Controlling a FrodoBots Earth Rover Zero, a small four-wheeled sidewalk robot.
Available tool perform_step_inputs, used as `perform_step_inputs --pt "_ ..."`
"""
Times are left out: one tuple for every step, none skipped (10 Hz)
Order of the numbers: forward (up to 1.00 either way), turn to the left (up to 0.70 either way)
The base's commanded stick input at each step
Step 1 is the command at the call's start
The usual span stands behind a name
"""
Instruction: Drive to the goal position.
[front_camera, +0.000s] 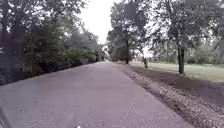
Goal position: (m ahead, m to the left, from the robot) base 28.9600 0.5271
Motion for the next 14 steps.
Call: perform_step_inputs --pt "0.06 0.01" --pt "0.06 0.01" --pt "0.06 0.01" --pt "0.06 0.01" --pt "0.06 0.01" --pt "0.06 0.01" --pt "0.06 0.01" --pt "0.06 0.01" --pt "0.06 0.01" --pt "0.06 0.01" --pt "0.06 0.01" --pt "0.06 0.01" --pt "0.06 0.01" --pt "0.06 0.01"
